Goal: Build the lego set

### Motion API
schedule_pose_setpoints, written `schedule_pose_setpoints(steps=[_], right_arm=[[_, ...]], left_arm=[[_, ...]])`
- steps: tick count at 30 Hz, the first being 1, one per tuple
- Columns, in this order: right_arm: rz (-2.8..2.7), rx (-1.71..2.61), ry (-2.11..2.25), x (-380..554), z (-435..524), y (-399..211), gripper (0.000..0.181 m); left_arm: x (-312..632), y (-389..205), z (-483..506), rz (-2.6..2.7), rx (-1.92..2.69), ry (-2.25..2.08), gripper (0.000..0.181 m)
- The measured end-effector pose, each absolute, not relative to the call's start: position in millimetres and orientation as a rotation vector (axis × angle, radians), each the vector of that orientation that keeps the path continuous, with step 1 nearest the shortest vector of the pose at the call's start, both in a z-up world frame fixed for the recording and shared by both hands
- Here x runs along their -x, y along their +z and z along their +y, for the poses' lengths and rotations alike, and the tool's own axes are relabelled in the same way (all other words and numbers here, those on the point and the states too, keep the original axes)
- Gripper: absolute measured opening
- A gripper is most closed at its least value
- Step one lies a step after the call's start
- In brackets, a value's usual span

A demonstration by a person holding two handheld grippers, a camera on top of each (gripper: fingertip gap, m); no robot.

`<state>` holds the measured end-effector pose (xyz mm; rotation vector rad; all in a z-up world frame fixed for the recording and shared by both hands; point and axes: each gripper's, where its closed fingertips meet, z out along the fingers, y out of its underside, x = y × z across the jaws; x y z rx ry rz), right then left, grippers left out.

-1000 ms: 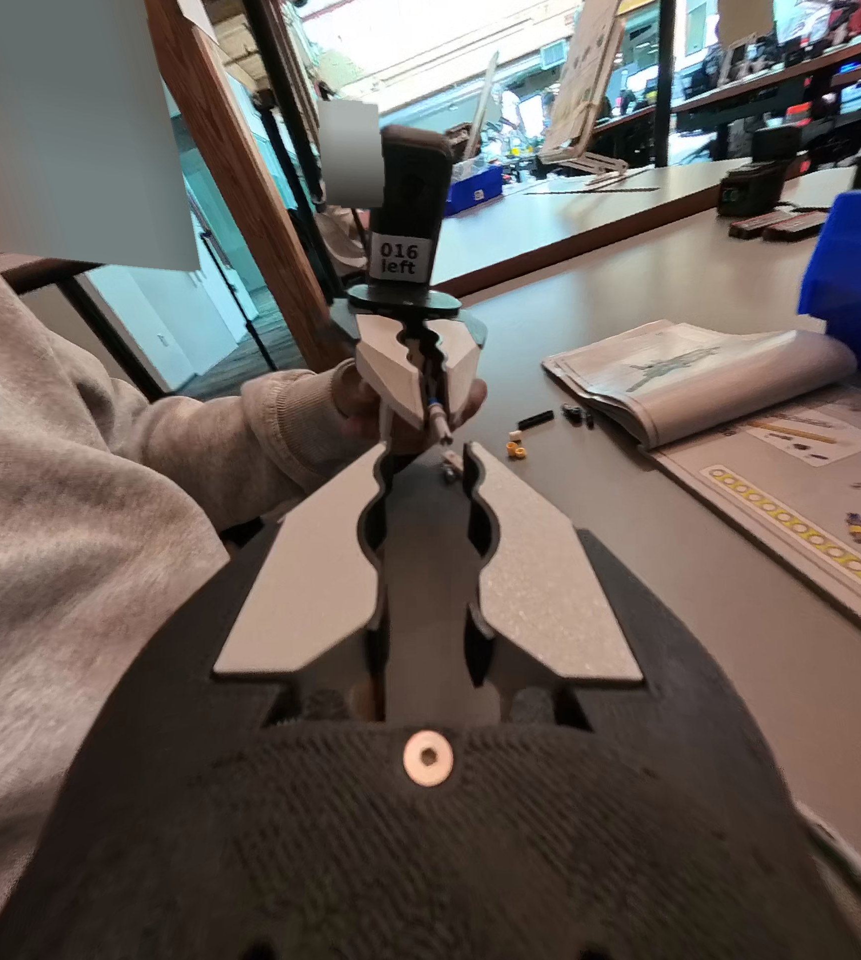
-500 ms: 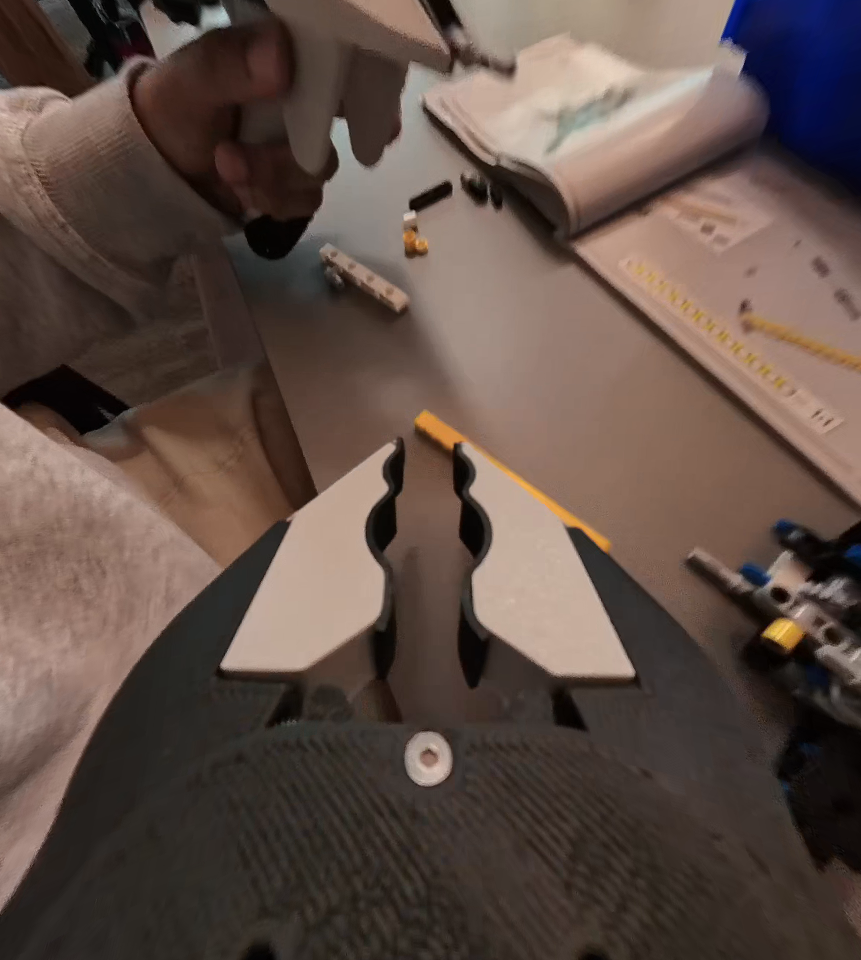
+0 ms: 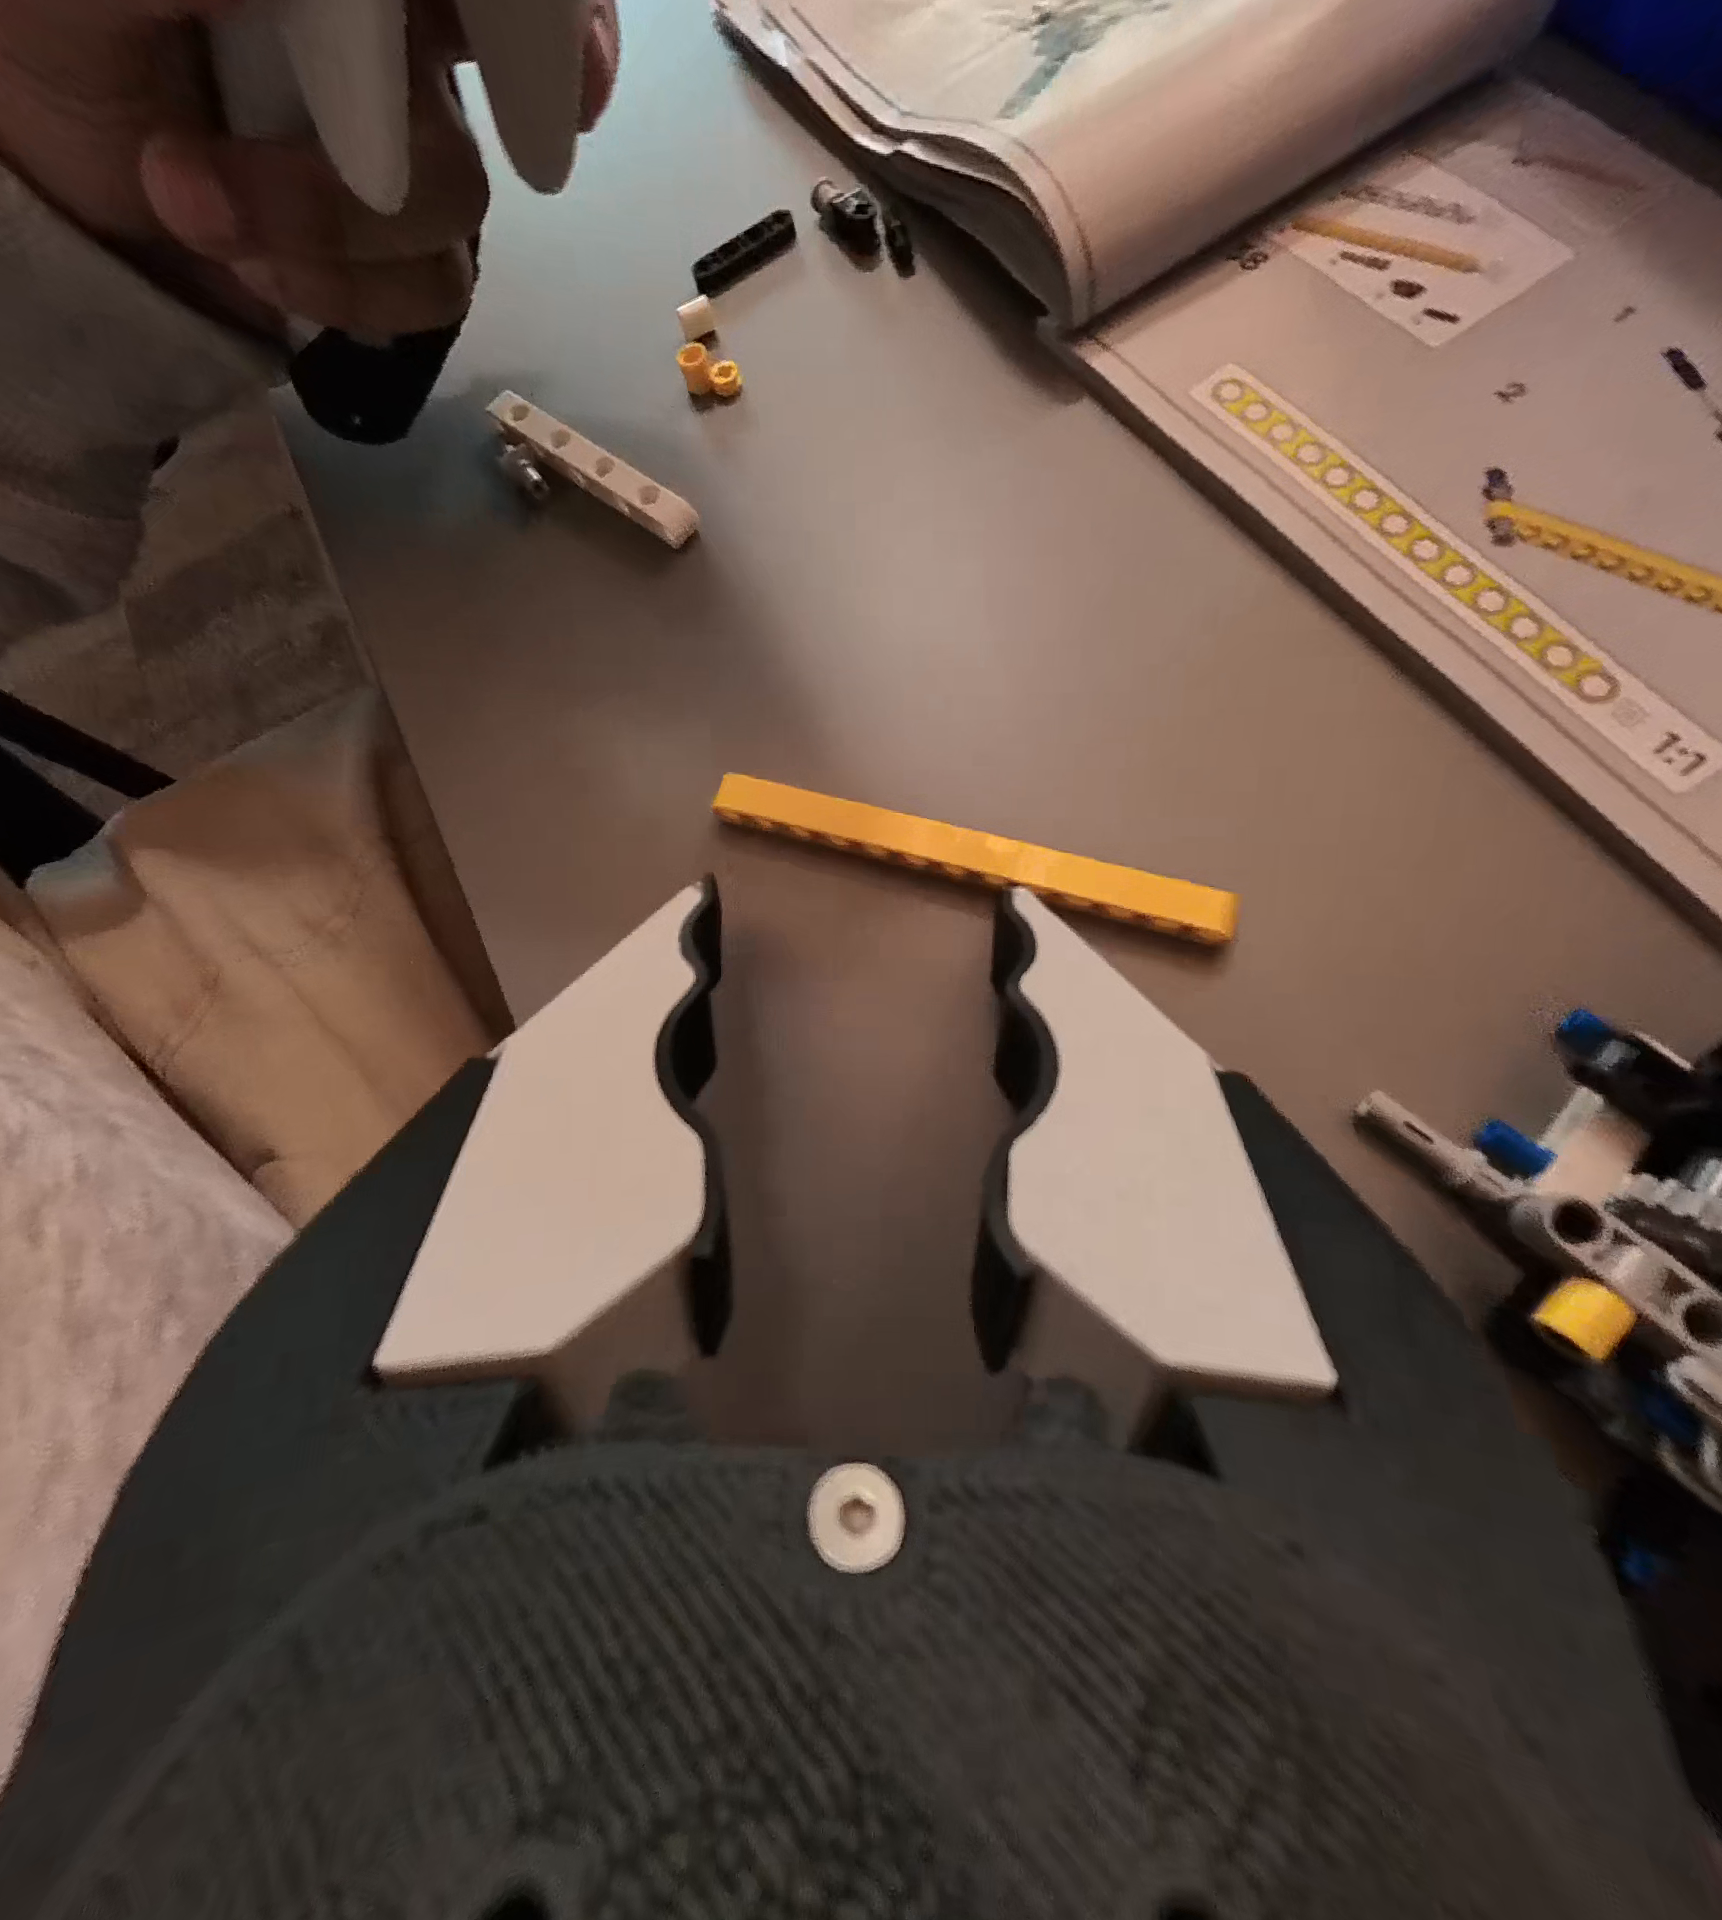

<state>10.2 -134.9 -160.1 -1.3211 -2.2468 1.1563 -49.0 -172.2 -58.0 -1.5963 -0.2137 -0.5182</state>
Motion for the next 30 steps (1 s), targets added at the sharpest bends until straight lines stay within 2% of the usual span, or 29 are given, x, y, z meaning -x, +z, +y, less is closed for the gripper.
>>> schedule_pose_setpoints(steps=[1, 5, 9, 12, 22, 27, 30], right_arm=[[-2.255, 1.294, 1.153, -11, -137, -159, 0.051], [-2.238, 1.127, 1.166, -8, -147, -146, 0.049], [-2.314, 0.939, 1.077, -4, -157, -149, 0.056], [-2.453, 0.962, 1.056, -12, -164, -162, 0.061], [-2.511, 0.803, 1.205, -48, -188, -150, 0.054], [-2.493, 0.623, 1.02, -46, -182, -163, 0.055], [-2.516, 0.608, 1.07, -53, -191, -162, 0.041]], left_arm=[[49, -58, -172, -0.215, 1.594, -0.518, 0.003], [51, -57, -173, -0.221, 1.588, -0.521, 0.003], [50, -57, -173, -0.221, 1.587, -0.524, 0.003], [50, -58, -173, -0.221, 1.59, -0.522, 0.003], [51, -59, -172, -0.224, 1.597, -0.52, 0.004], [51, -59, -172, -0.223, 1.601, -0.518, 0.004], [52, -59, -172, -0.226, 1.599, -0.516, 0.004]])
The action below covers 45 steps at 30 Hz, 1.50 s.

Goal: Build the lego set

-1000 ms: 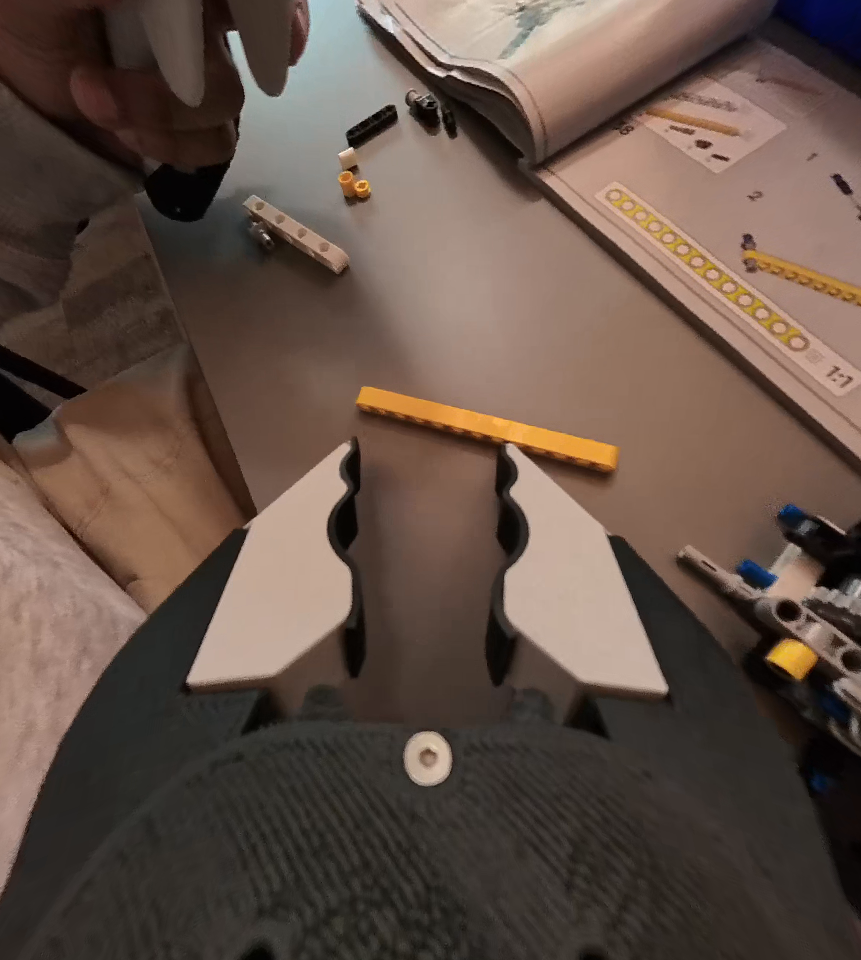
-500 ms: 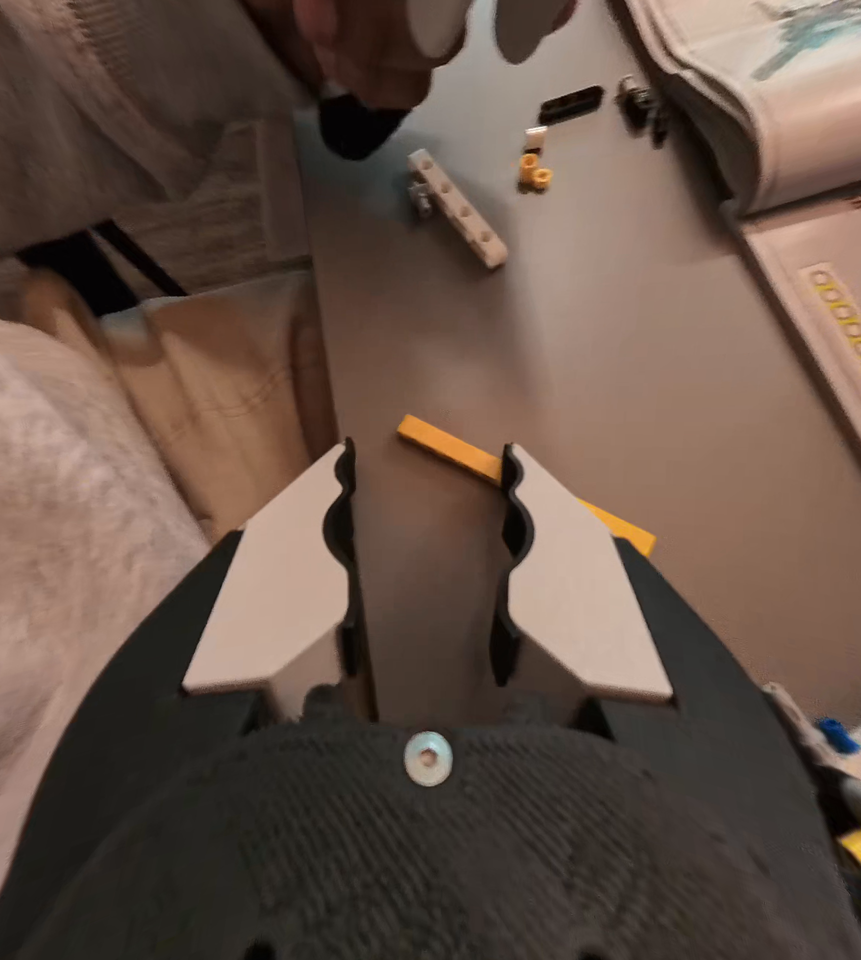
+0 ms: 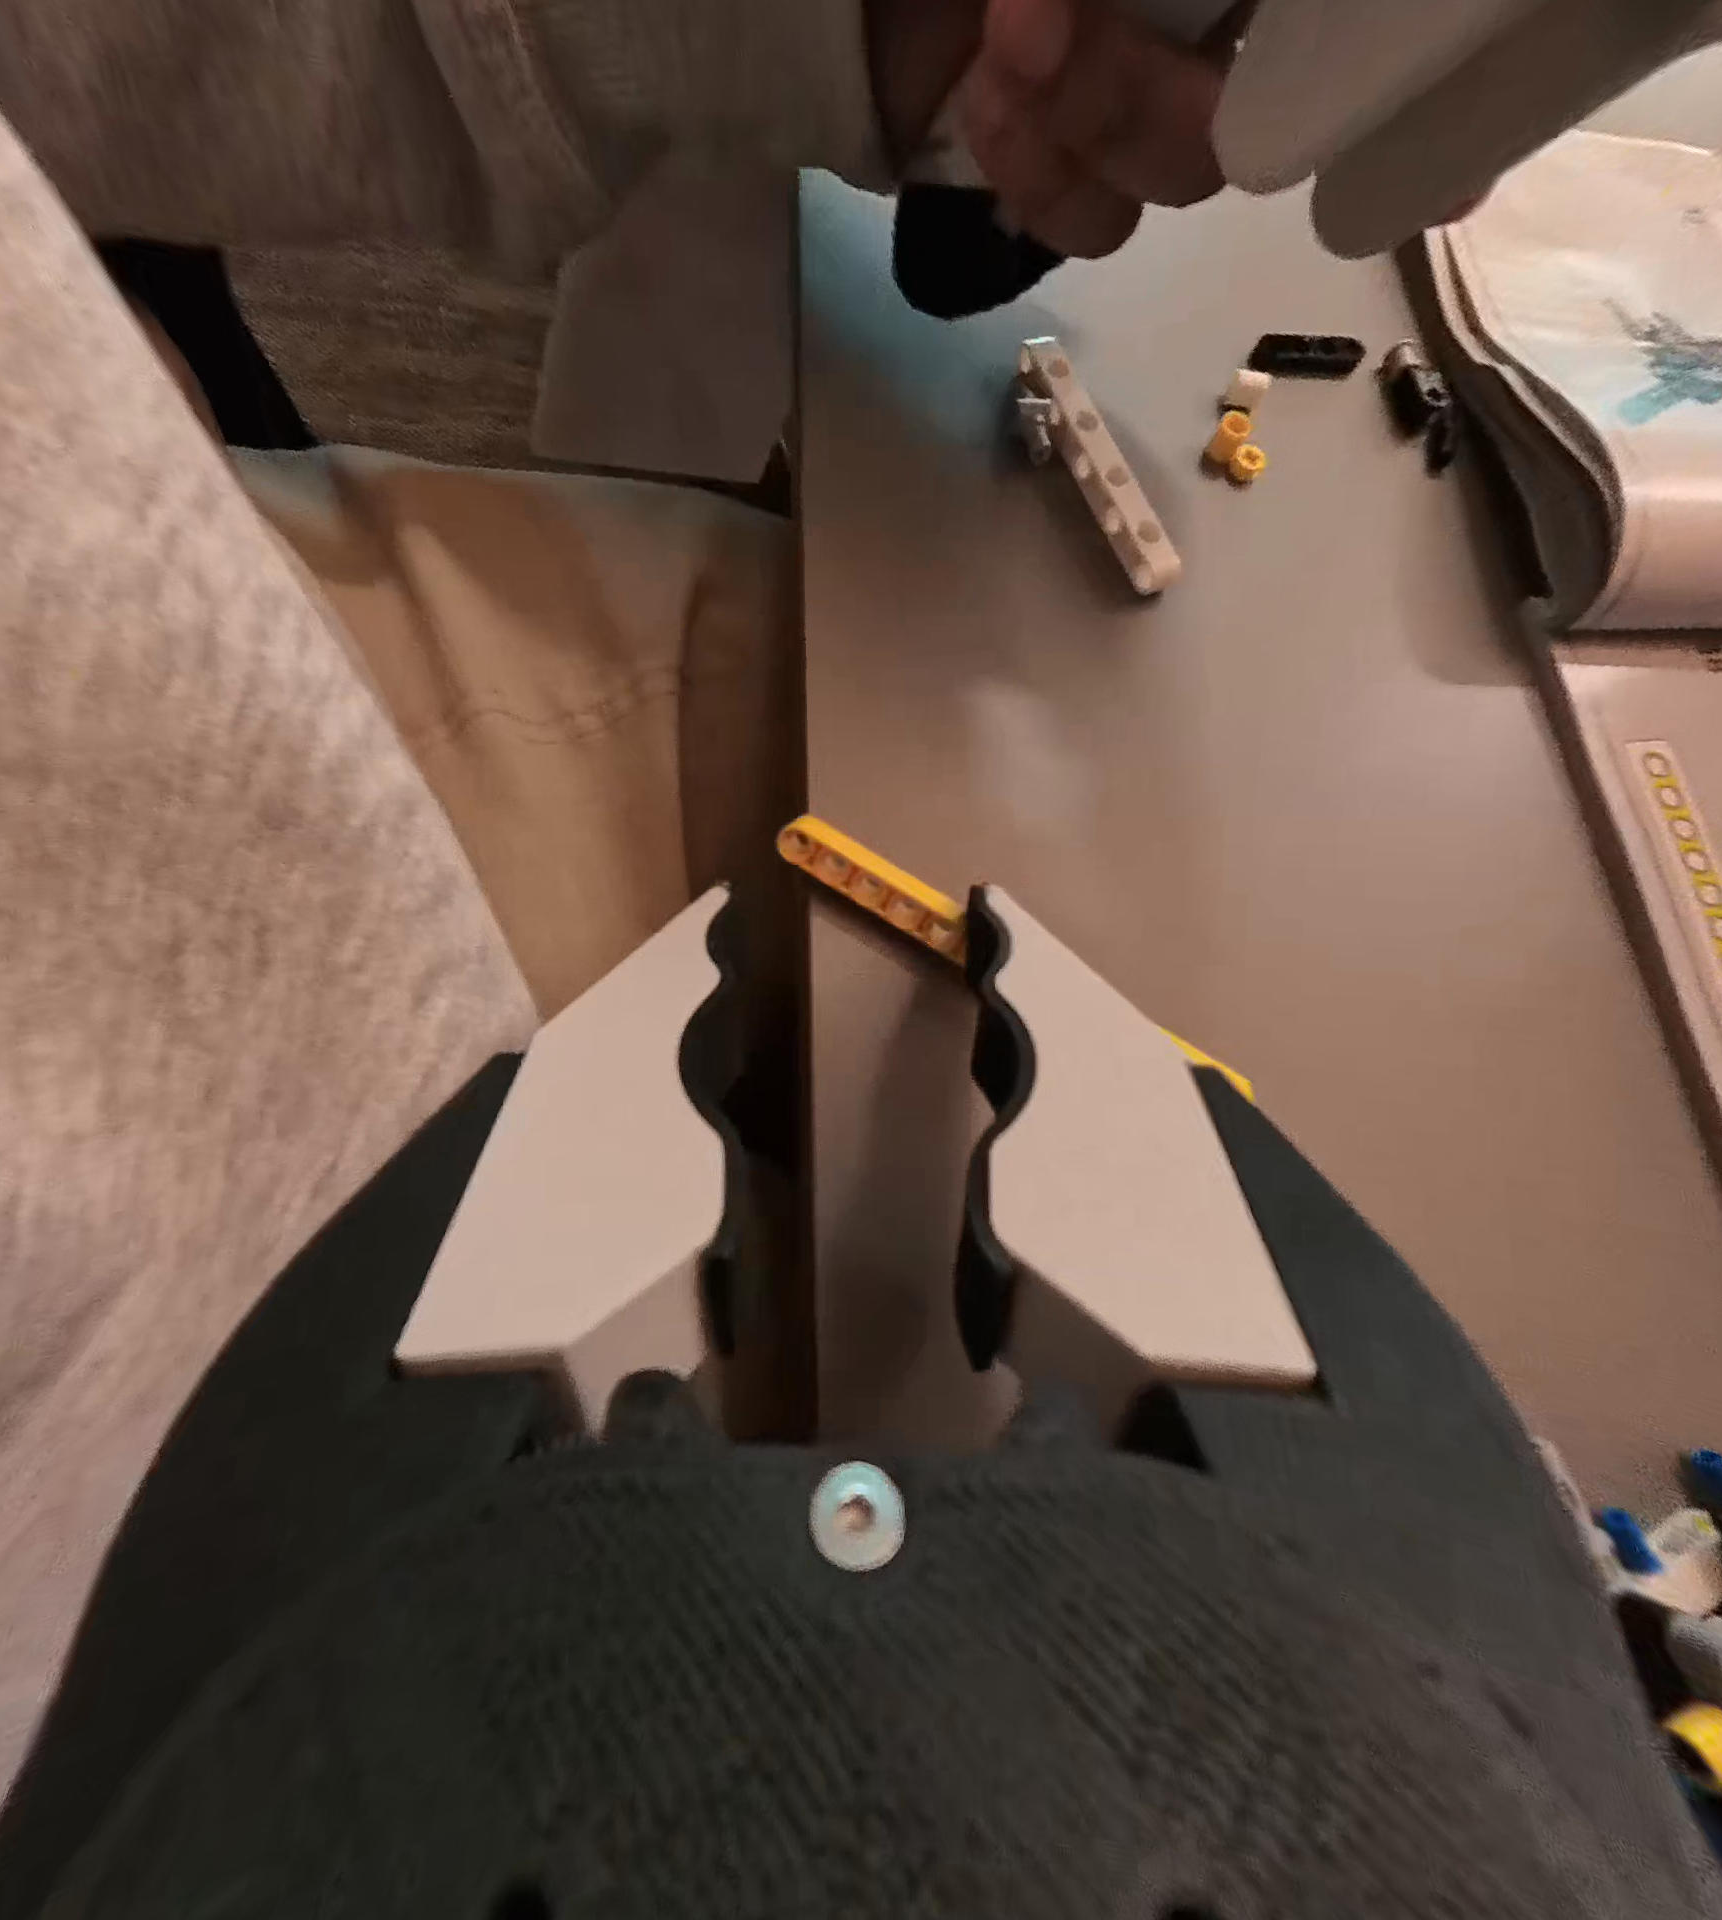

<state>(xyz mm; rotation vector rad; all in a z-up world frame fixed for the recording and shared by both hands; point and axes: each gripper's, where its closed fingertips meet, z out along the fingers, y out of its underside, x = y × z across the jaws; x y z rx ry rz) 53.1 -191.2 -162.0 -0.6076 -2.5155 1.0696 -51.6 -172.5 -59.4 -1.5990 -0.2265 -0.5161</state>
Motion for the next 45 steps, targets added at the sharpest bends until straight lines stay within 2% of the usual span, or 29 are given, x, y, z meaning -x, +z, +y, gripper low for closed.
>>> schedule_pose_setpoints(steps=[7, 12, 16, 20, 27, 36, 45], right_arm=[[-2.48, 0.482, 1.017, -55, -197, -163, 0.03], [-2.425, 0.349, 0.936, -55, -200, -161, 0.007], [-2.402, 0.393, 0.969, -51, -198, -156, 0.006], [-2.282, 0.585, 1.2, -41, -193, -126, 0.006], [-1.718, 1.054, 1.962, -23, -149, -32, 0.005], [-1.403, 1.148, 2.445, -32, -138, -1, 0.004], [-1.418, 1.16, 2.499, -32, -140, -4, 0.004]], left_arm=[[51, -59, -173, -0.227, 1.597, -0.516, 0.004], [51, -59, -173, -0.227, 1.597, -0.516, 0.004], [52, -57, -173, -0.23, 1.586, -0.519, 0.004], [51, -43, -177, -0.231, 1.506, -0.543, 0.004], [27, -3, -172, -0.233, 1.282, -0.661, 0.003], [-20, 10, -154, -0.183, 1.196, -0.813, 0.002], [-18, 8, -156, -0.189, 1.199, -0.82, 0.002]])
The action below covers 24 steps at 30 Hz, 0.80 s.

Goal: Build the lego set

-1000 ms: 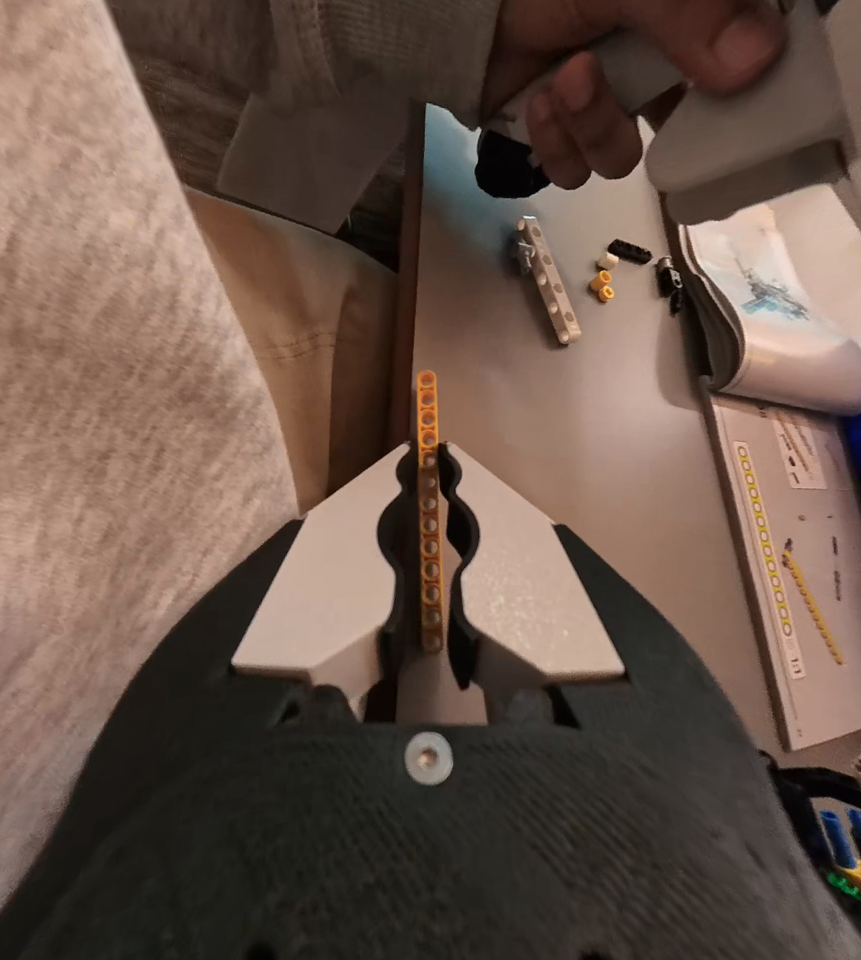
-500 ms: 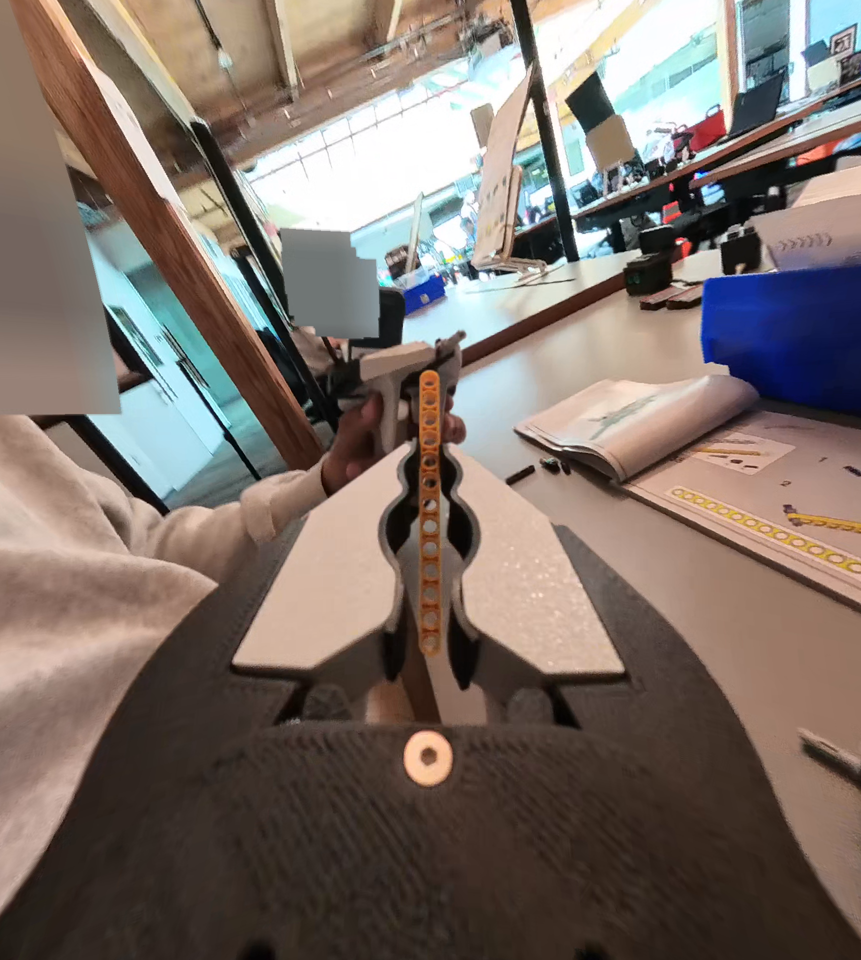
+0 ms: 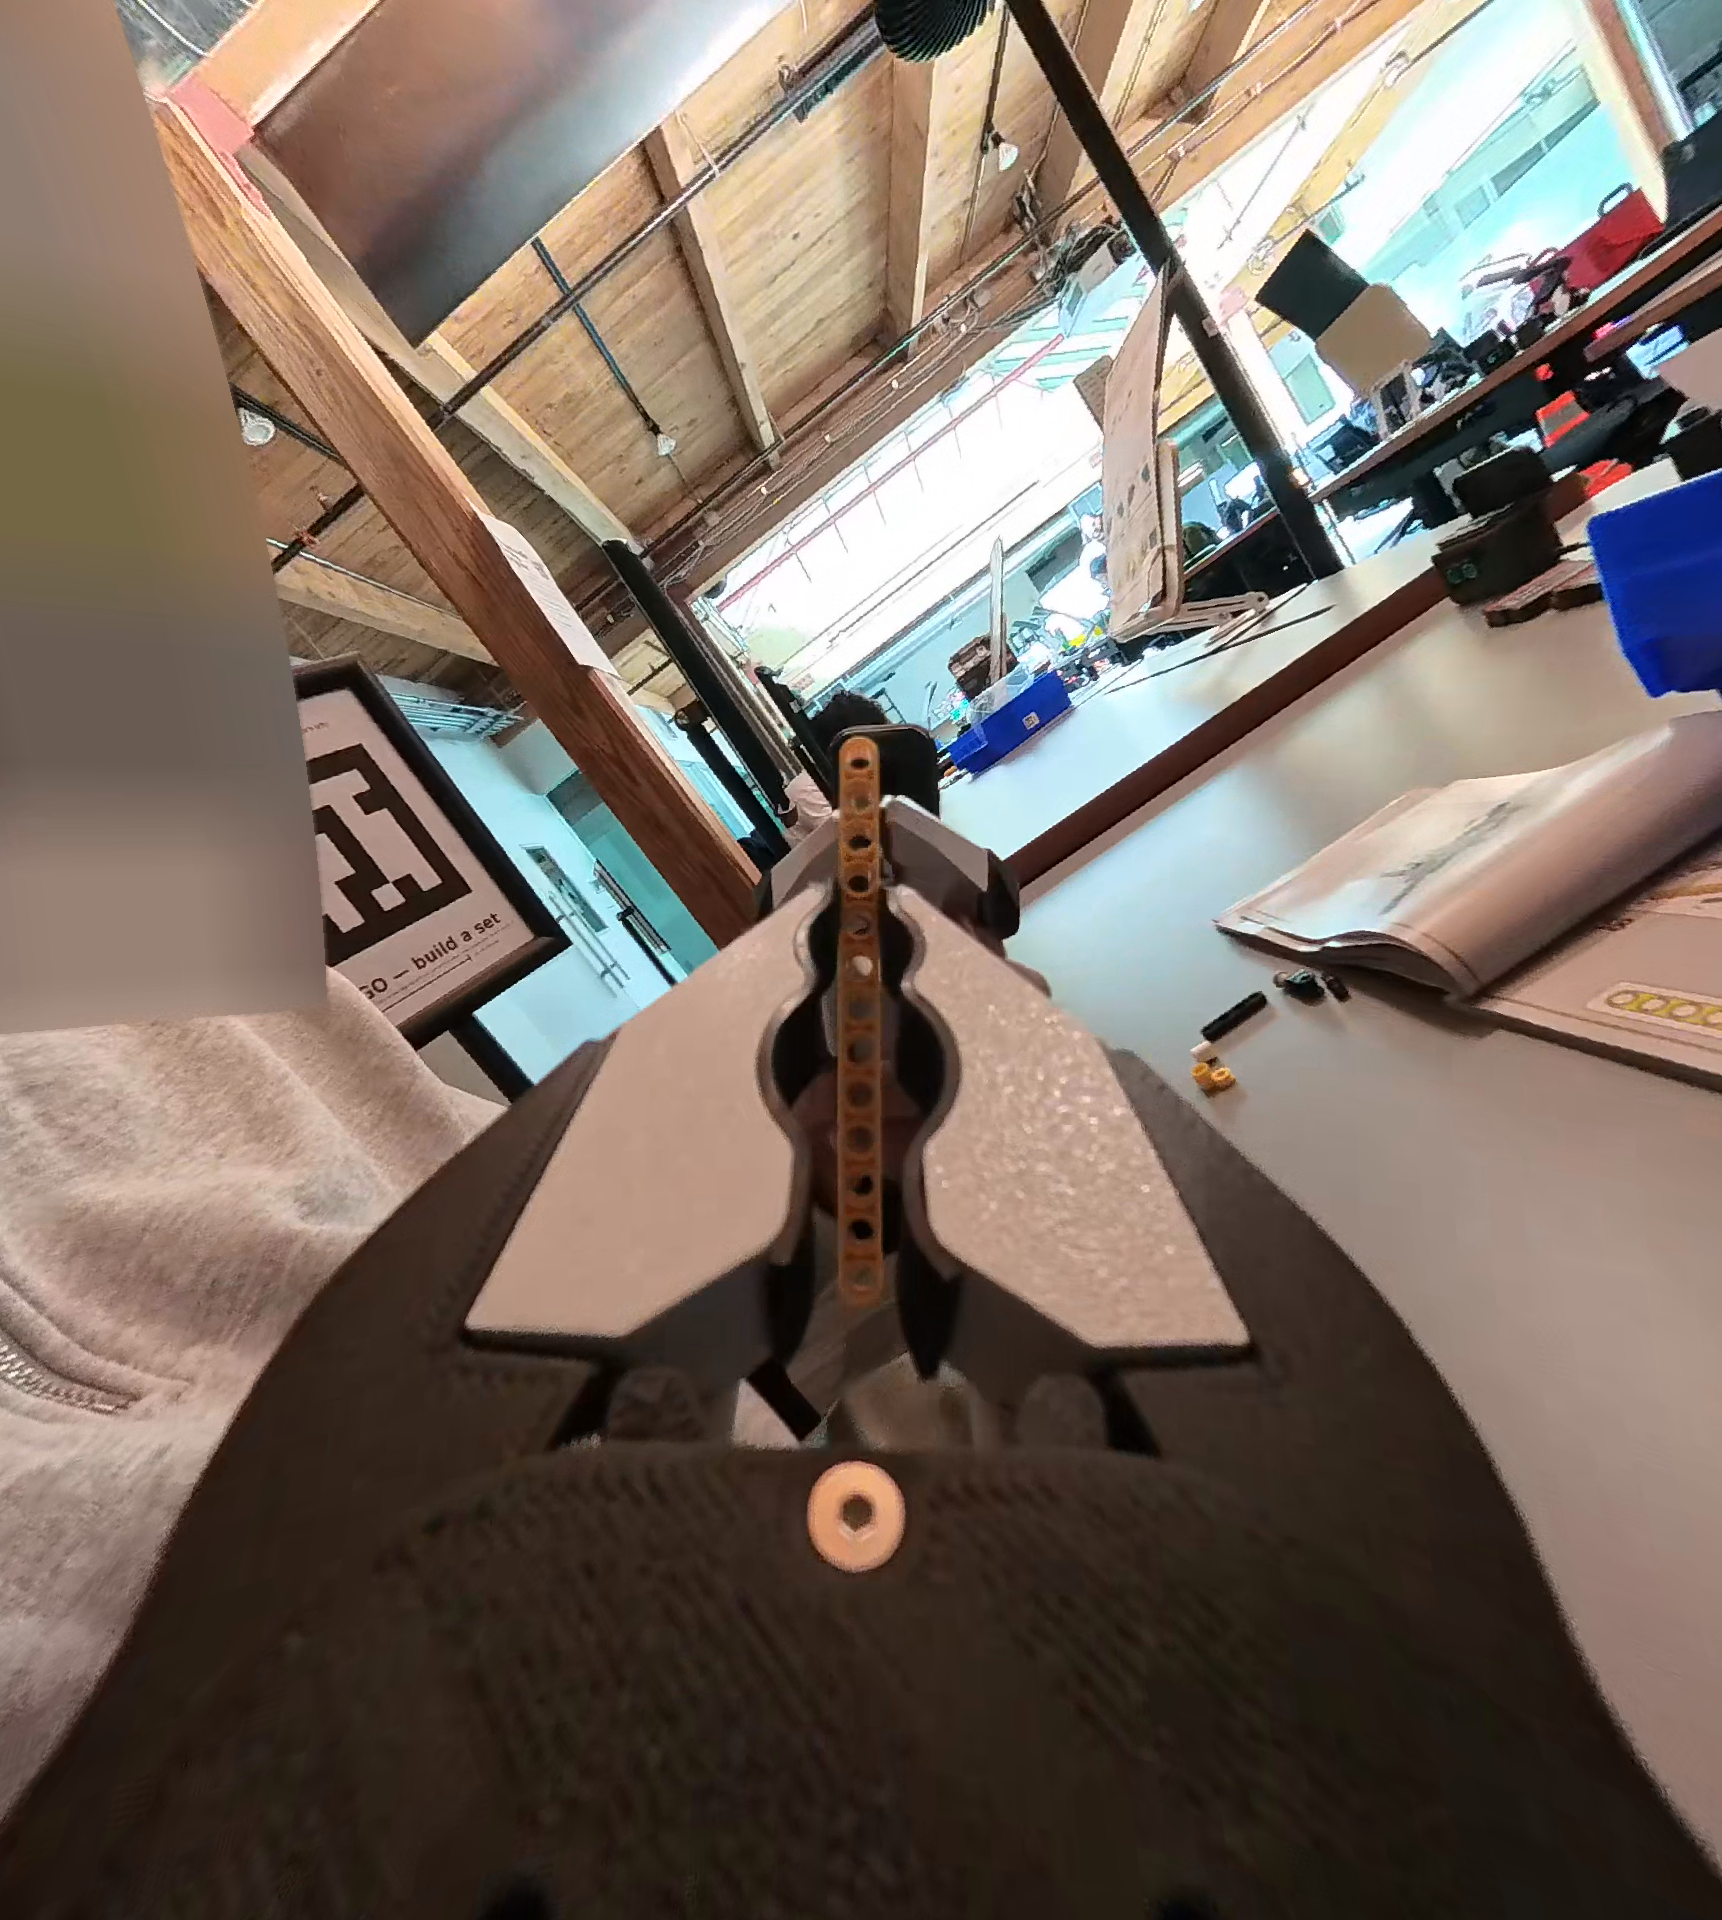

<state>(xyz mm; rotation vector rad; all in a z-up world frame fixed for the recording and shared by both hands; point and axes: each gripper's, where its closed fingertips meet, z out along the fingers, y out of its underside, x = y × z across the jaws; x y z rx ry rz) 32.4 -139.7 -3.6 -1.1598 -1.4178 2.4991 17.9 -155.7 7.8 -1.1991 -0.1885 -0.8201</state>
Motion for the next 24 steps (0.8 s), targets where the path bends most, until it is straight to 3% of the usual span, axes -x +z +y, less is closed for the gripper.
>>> schedule_pose_setpoints(steps=[24], right_arm=[[-1.524, 1.211, 2.56, -34.9, -140.5, -12.9, 0.004]], left_arm=[[-20.6, -0.2, -155.0, -0.165, 1.261, -0.823, 0.002]])
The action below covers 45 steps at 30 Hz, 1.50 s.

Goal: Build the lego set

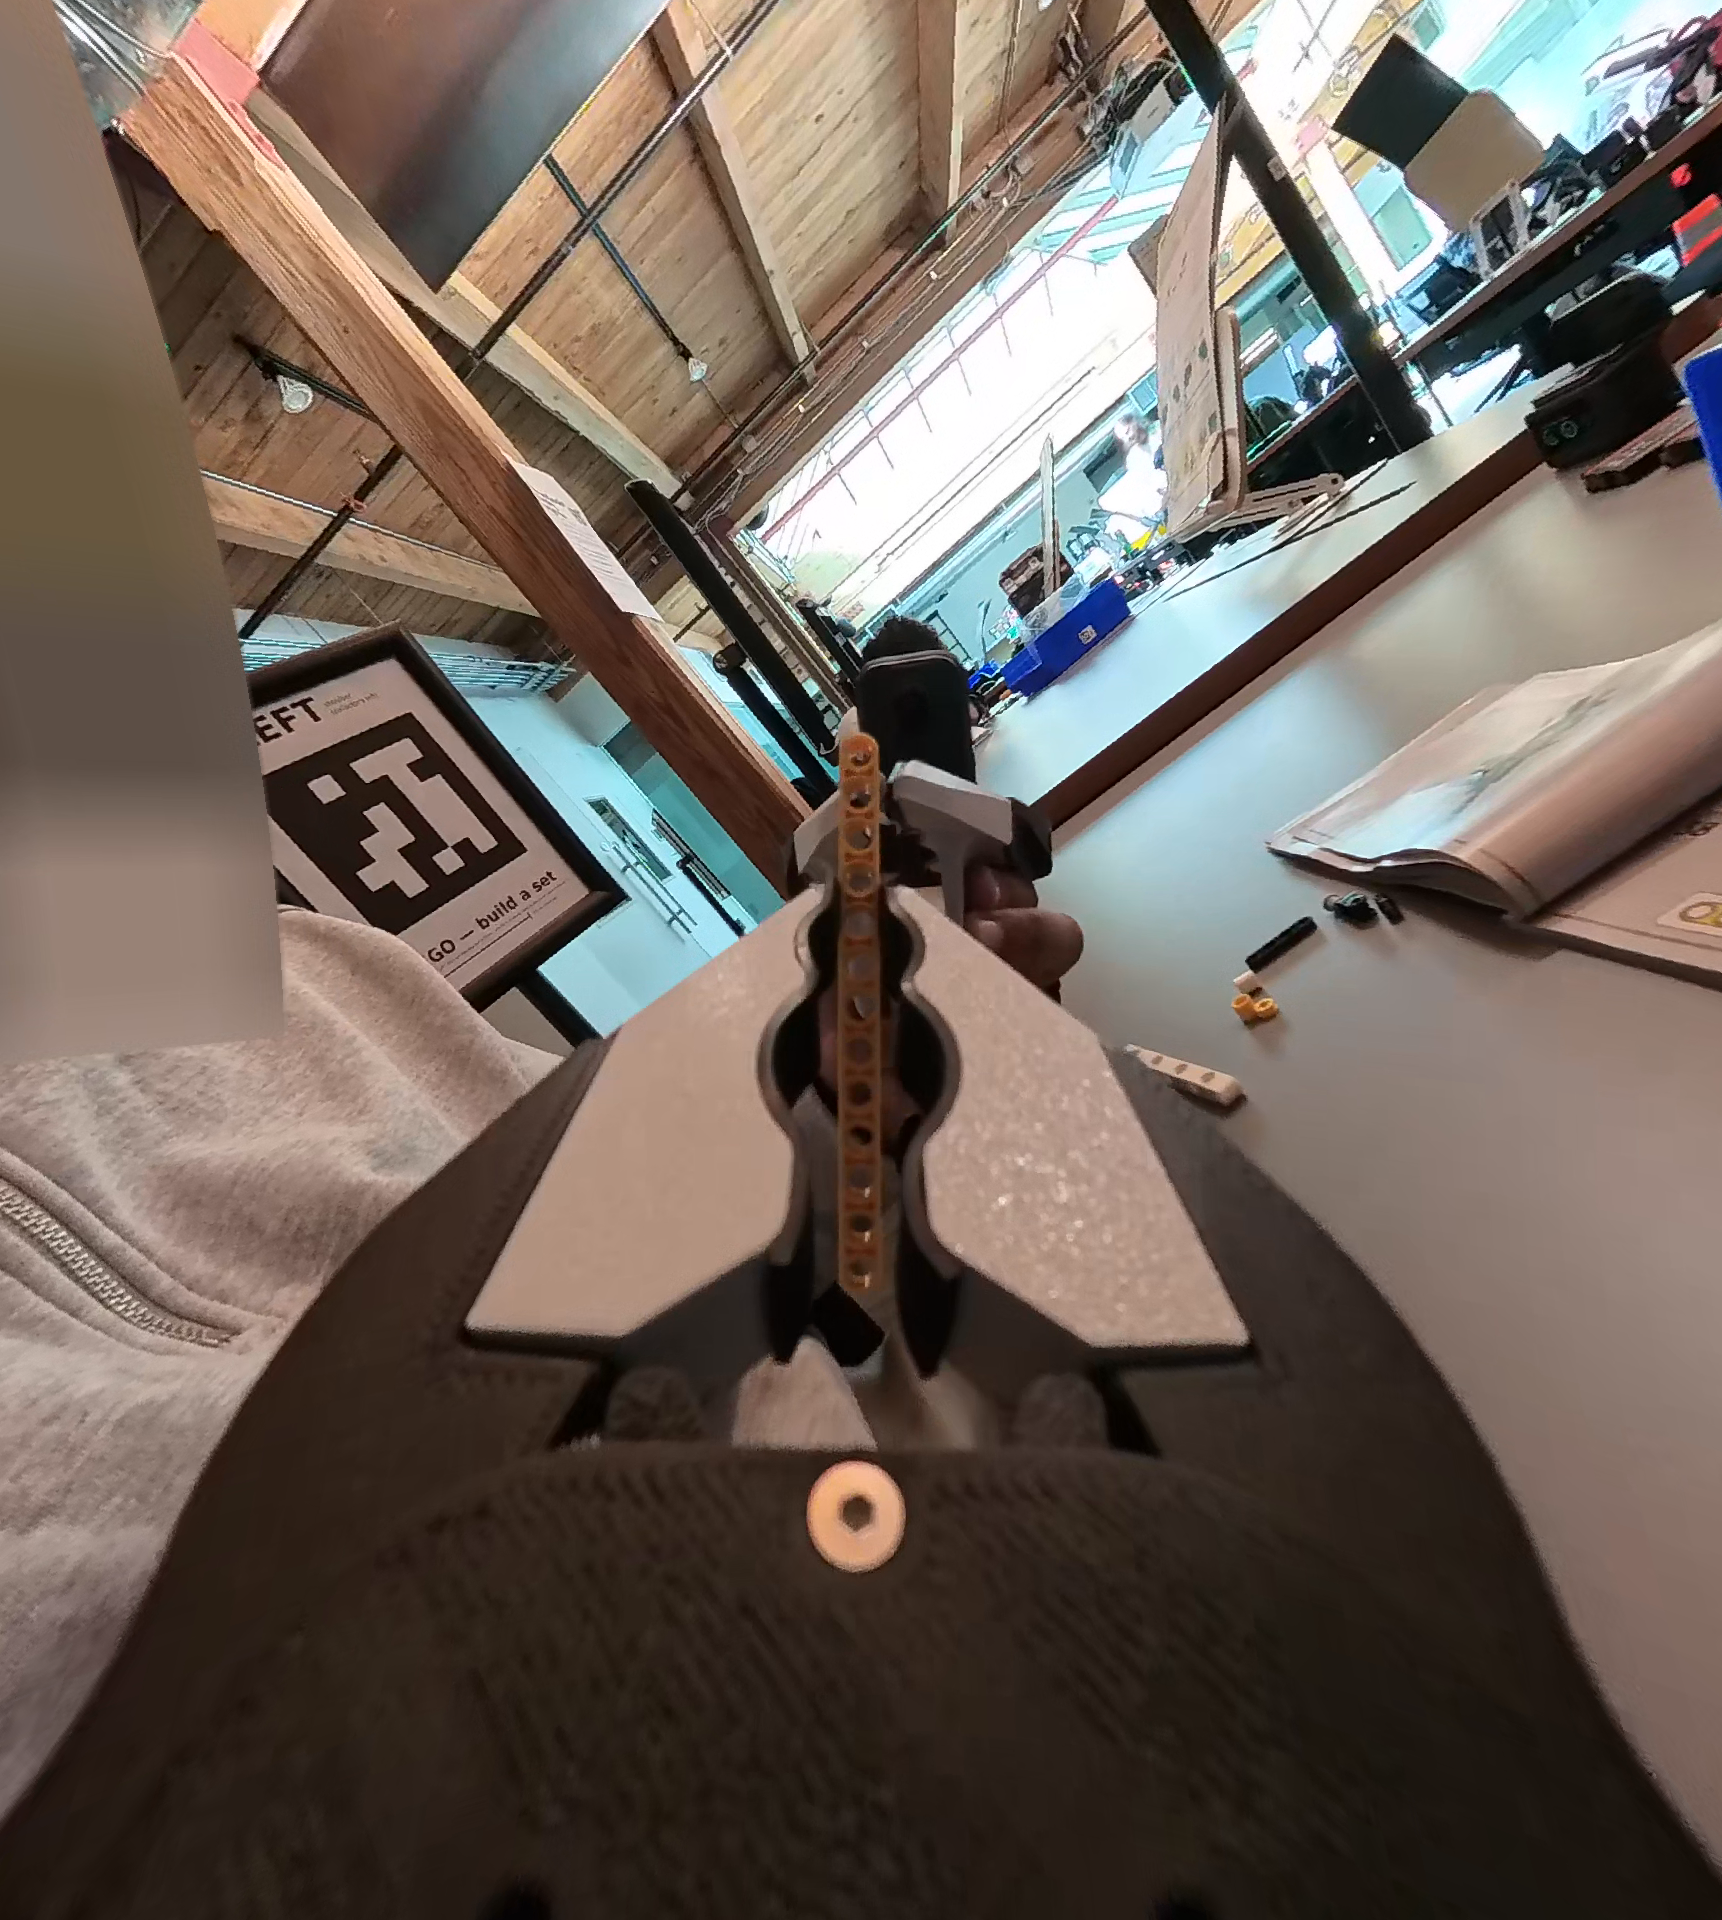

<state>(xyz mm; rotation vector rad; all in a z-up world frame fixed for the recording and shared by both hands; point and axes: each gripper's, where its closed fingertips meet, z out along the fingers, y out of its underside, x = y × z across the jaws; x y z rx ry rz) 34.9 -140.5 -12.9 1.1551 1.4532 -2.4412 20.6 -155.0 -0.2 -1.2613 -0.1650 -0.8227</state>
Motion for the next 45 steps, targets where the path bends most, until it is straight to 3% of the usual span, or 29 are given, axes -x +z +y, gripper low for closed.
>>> schedule_pose_setpoints(steps=[25, 45], right_arm=[[1.777, -1.268, -2.109, -33, -146, -60, 0.005], [1.761, -1.261, -2.125, -32, -152, -65, 0.005]], left_arm=[[-17, -44, -151, -0.155, 1.514, -0.876, 0.002], [-16, -46, -153, -0.148, 1.519, -0.882, 0.002]])
